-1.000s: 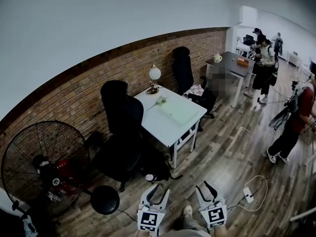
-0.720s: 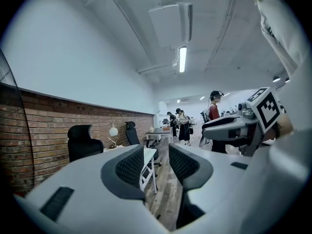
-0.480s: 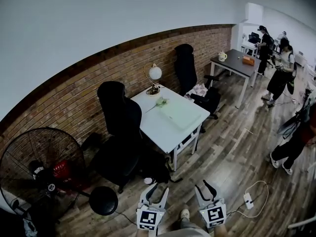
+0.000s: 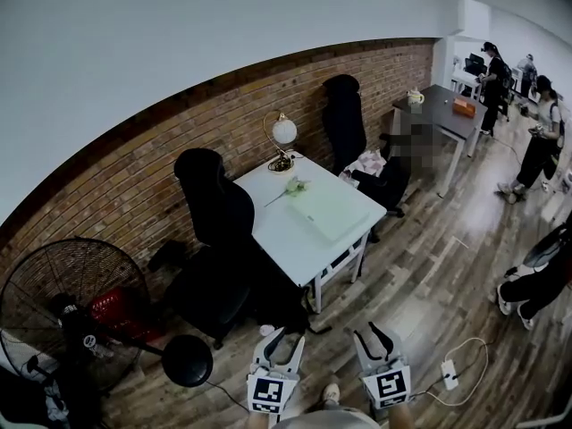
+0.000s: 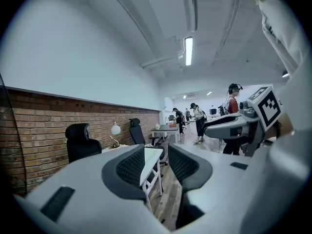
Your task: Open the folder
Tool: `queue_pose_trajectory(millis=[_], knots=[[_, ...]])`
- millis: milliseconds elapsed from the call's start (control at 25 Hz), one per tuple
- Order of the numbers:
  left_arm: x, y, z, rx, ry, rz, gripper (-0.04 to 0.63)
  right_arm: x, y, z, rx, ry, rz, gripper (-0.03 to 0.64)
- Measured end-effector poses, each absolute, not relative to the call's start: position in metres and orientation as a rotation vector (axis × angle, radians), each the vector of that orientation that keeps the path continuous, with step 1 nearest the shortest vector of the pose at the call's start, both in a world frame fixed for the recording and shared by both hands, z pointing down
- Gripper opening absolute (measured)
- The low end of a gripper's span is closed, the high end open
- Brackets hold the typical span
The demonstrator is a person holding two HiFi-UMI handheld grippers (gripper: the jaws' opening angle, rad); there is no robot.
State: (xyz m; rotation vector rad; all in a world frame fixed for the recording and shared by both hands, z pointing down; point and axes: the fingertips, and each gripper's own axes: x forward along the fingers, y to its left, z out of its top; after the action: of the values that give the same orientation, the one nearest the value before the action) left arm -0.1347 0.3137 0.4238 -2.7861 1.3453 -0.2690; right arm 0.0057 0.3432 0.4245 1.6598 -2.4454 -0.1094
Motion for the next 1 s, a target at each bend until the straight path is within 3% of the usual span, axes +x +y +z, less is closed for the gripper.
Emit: queue_pose_trajectory(millis=[1000], knots=[[-0.092,0.232,0.426,-2.725,1.420,-0.241,0.138,0.048,0.256,0.428,1.601,-2.486,-0.108,0.127]])
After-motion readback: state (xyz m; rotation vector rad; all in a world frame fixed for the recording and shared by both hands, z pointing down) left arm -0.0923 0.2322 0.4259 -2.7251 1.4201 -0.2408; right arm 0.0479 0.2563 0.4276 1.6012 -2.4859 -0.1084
